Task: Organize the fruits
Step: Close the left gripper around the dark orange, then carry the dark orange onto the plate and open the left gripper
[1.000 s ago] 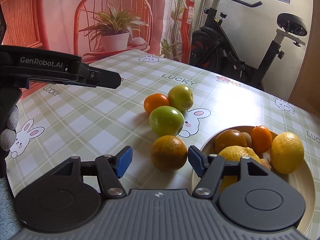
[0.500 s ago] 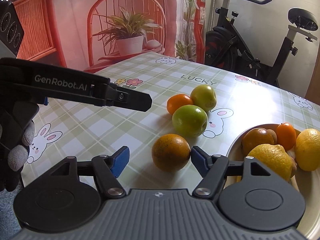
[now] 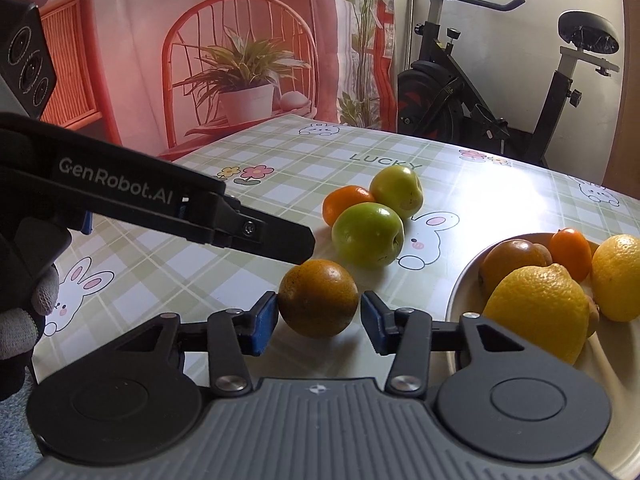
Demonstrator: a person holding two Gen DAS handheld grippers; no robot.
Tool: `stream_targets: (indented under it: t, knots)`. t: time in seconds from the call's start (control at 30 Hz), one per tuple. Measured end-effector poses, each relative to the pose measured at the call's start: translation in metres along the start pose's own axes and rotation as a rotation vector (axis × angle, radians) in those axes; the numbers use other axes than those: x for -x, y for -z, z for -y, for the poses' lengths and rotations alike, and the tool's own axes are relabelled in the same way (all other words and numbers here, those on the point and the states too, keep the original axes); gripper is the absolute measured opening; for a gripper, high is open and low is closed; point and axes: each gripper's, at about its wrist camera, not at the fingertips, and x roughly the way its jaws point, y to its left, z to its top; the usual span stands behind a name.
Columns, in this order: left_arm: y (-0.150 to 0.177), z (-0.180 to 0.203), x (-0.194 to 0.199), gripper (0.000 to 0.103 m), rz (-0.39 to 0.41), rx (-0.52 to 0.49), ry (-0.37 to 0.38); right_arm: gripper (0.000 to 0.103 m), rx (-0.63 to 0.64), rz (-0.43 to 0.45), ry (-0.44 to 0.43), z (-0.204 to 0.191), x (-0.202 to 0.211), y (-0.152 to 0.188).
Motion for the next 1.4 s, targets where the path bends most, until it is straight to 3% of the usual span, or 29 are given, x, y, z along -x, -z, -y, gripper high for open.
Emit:
stream_targets:
  t: [0.23, 0.47, 0.9, 1.4]
  knots:
    - [0.006, 0.006, -0.006, 0.051, -0.016, -0.007, 0.006, 0.046, 0.008, -0.002, -0.009, -0.003, 0.000, 0.002]
    - [0.008, 0.008, -0.010, 0.041, -0.025, -0.006, 0.022, 0.046, -0.009, 0.005, -0.021, 0.001, 0.001, 0.003]
    - [0.014, 0.010, -0.006, 0.041, -0.007, 0.001, 0.012, 0.047, -0.002, -0.028, -0.024, 0.000, -0.004, 0.001]
    - [0.011, 0.044, 0.006, 0.041, 0.022, -0.064, 0.030, 0.046, -0.057, 0.072, -0.026, 0.009, 0.031, 0.006]
